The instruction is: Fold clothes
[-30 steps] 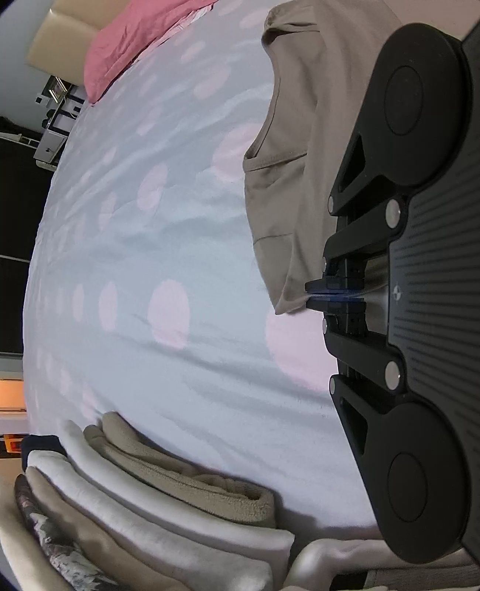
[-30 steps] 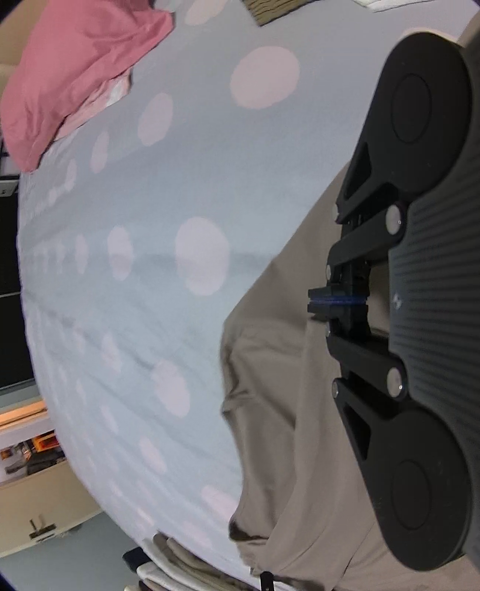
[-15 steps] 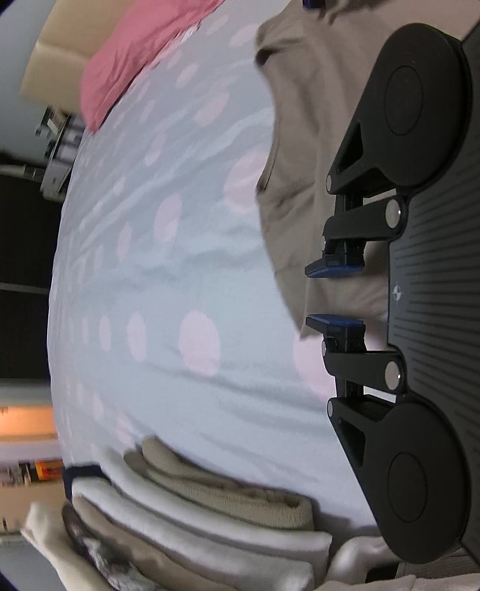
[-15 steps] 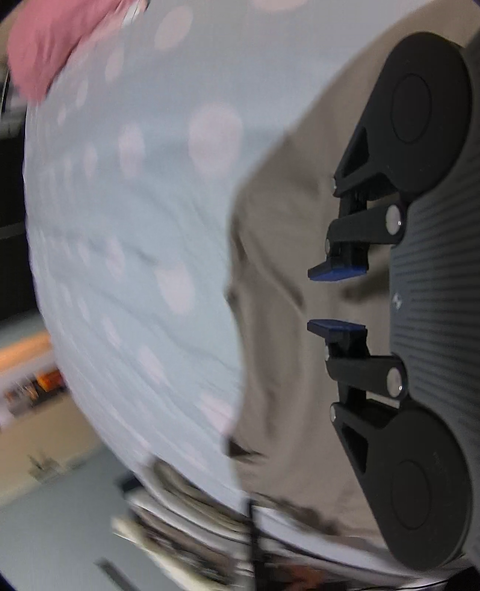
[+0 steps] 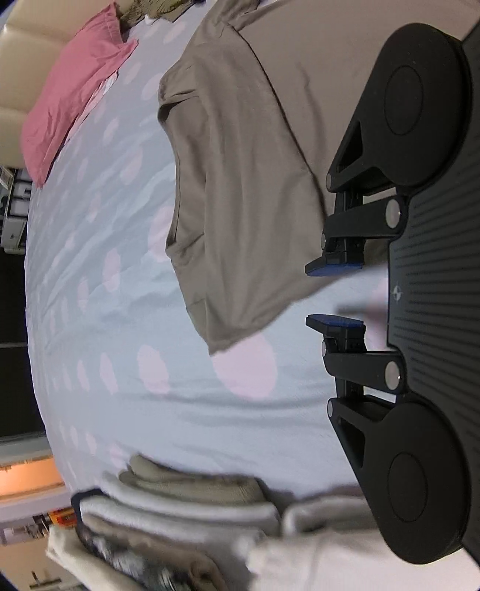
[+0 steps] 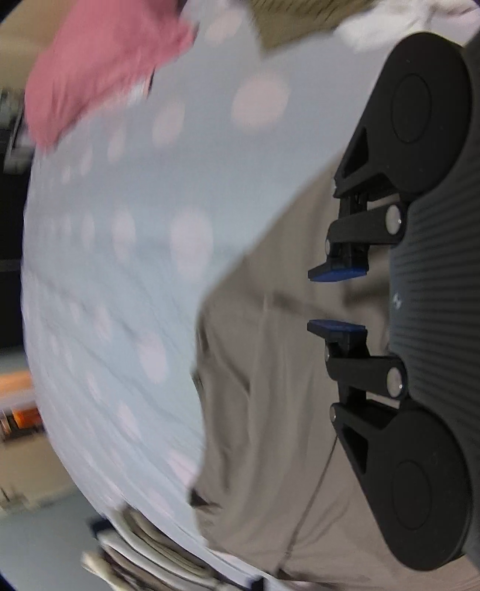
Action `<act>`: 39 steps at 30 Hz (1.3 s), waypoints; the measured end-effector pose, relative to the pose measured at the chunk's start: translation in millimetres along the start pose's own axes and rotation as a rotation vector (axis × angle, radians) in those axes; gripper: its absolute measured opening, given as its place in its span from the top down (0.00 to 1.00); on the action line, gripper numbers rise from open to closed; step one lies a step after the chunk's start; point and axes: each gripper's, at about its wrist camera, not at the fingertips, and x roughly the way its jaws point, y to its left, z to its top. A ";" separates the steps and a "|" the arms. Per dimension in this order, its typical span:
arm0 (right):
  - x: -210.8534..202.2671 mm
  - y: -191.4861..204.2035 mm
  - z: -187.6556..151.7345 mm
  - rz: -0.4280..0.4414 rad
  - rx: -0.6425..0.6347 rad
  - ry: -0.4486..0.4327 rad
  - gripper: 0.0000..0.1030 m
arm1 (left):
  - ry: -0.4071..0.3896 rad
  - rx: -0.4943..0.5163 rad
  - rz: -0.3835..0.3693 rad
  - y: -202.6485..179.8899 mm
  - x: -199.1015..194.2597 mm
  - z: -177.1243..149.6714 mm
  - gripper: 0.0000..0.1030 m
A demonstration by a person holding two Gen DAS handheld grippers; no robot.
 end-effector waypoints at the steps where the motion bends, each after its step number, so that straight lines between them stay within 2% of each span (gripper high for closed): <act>1: -12.0 -14.3 -4.6 -0.024 0.044 -0.011 0.65 | -0.002 -0.012 0.015 2.2 -5.5 -0.8 0.80; 3: -36.7 -44.0 -16.0 -0.077 0.148 -0.033 0.58 | -0.024 -0.040 0.046 7.1 -17.7 -2.3 0.80; 6: -75.4 -86.4 -40.7 -0.154 0.306 -0.074 0.56 | -0.070 -0.086 0.082 13.0 -37.7 -6.0 0.80; 9: -106.5 -117.6 -71.0 -0.242 0.399 -0.096 0.55 | -0.103 -0.134 0.113 14.0 -57.4 -9.0 0.80; 11: -123.7 -134.8 -92.3 -0.294 0.454 -0.108 0.51 | -0.129 -0.159 0.110 13.5 -67.7 -10.2 0.79; 12: -131.4 -143.1 -103.6 -0.311 0.488 -0.120 0.48 | -0.133 -0.177 0.101 12.4 -71.0 -10.8 0.75; 16: -151.1 -181.9 -152.1 -0.337 0.634 -0.103 0.44 | -0.165 -0.234 0.062 5.4 -77.3 -13.1 0.63; 18: -151.7 -198.2 -174.0 -0.356 0.692 -0.078 0.39 | -0.174 -0.230 0.069 -0.4 -75.2 -13.6 0.59; 20: -146.6 -213.1 -192.1 -0.351 0.740 -0.046 0.38 | -0.174 -0.223 0.060 -6.3 -71.3 -13.0 0.55; 26: -134.4 -236.1 -217.2 -0.266 0.858 -0.032 0.38 | -0.107 -0.255 0.017 -14.4 -53.8 -10.6 0.53; 27: -131.4 -236.5 -215.1 -0.259 0.852 -0.026 0.41 | -0.098 -0.252 0.018 -15.3 -51.3 -10.4 0.53; 28: -127.6 -237.8 -212.6 -0.265 0.840 -0.016 0.51 | -0.090 -0.248 0.019 -16.4 -49.0 -10.1 0.53; 30: -122.2 -239.2 -209.1 -0.296 0.816 -0.010 0.63 | -0.084 -0.240 0.016 -18.7 -45.7 -9.8 0.53; 37: -99.5 -245.0 -209.5 -0.287 0.819 0.023 0.64 | -0.063 -0.226 -0.006 -24.6 -36.6 -6.4 0.53; 38: -98.8 -243.0 -206.7 -0.288 0.804 0.025 0.68 | -0.060 -0.220 -0.006 -25.7 -36.1 -5.9 0.53; 39: -98.6 -240.9 -203.7 -0.289 0.790 0.027 0.89 | -0.058 -0.215 -0.006 -26.8 -35.6 -5.2 0.53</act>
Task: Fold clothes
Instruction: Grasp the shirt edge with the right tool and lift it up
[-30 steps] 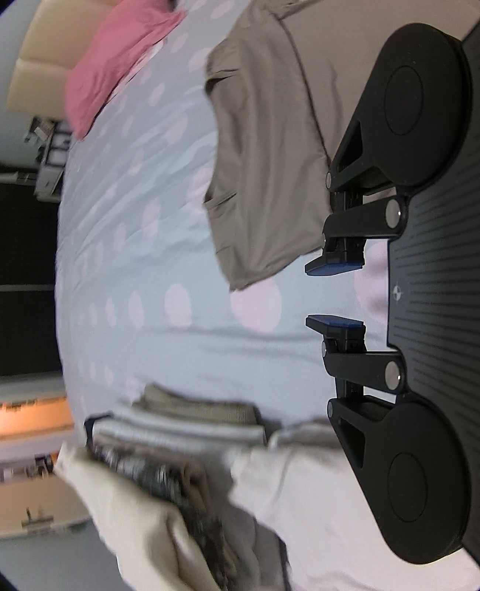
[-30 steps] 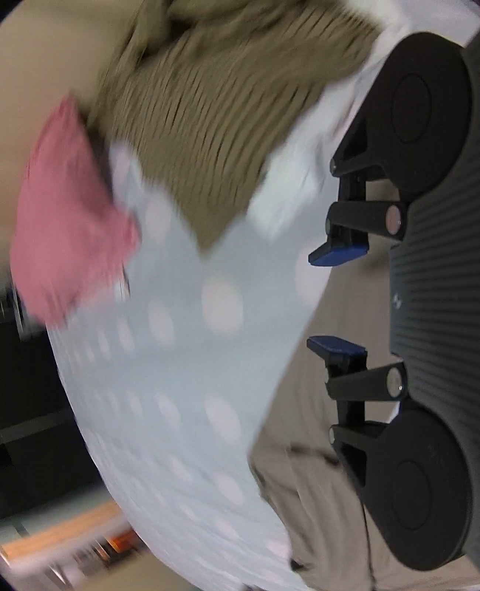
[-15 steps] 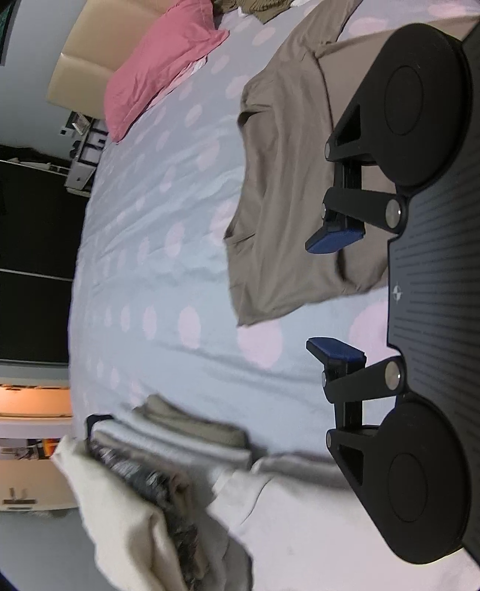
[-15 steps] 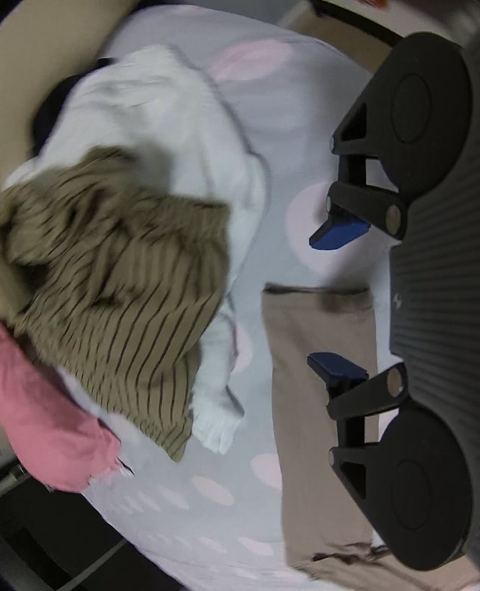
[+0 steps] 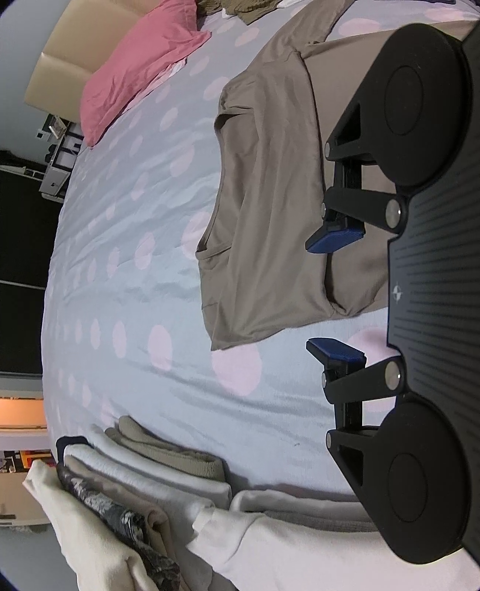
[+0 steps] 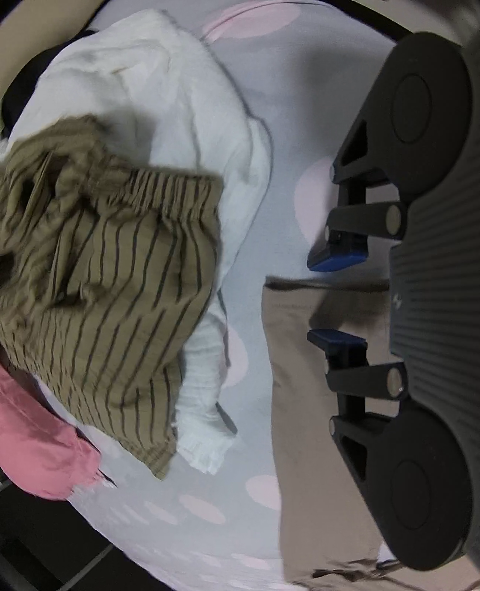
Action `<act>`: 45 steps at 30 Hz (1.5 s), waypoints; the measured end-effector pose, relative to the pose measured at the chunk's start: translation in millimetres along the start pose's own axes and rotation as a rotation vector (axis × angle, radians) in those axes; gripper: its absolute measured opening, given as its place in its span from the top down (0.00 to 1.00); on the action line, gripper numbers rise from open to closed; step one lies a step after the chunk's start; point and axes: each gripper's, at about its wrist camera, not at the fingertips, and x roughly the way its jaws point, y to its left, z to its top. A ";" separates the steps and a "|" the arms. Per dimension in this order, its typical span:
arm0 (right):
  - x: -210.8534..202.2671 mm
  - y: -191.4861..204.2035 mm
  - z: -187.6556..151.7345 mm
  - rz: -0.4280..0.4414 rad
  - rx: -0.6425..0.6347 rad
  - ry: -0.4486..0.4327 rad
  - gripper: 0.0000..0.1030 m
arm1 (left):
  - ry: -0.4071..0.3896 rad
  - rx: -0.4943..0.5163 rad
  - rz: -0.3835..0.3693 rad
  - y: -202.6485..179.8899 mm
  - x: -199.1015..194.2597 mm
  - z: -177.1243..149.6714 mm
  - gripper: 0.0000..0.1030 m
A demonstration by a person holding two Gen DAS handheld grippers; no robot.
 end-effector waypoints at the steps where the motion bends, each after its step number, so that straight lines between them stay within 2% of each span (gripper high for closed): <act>1: -0.7 3.5 0.7 -0.001 -0.014 0.000 0.95 | 0.002 0.006 0.000 -1.2 0.5 0.4 0.53; 4: -10.2 15.1 2.8 0.008 -0.037 -0.029 0.95 | -0.005 0.021 0.008 -4.1 -2.8 2.2 0.53; 8: -41.4 41.3 6.4 0.087 -0.046 -0.119 0.95 | -0.003 0.010 0.000 -4.4 -8.3 4.9 0.53; 13: -88.8 93.6 21.3 0.186 -0.067 -0.221 0.95 | -0.015 -0.022 -0.040 -0.8 -20.4 10.7 0.53; 21: -186.2 203.4 67.5 0.268 -0.205 -0.361 0.95 | -0.038 -0.089 -0.067 14.8 -36.1 17.5 0.53; 25: -223.8 263.0 75.7 0.300 -0.294 -0.406 0.95 | -0.046 -0.133 -0.086 22.6 -40.9 21.4 0.53; 34: -256.8 394.6 58.1 0.408 -0.464 -0.404 0.95 | -0.067 -0.182 -0.103 33.2 -49.2 29.2 0.53; 39: -249.6 461.1 22.1 0.491 -0.554 -0.343 0.95 | -0.067 -0.205 -0.095 44.1 -49.1 31.7 0.53; 45: -227.3 525.8 -27.6 0.576 -0.639 -0.262 0.95 | -0.072 -0.188 -0.090 51.1 -50.6 31.7 0.51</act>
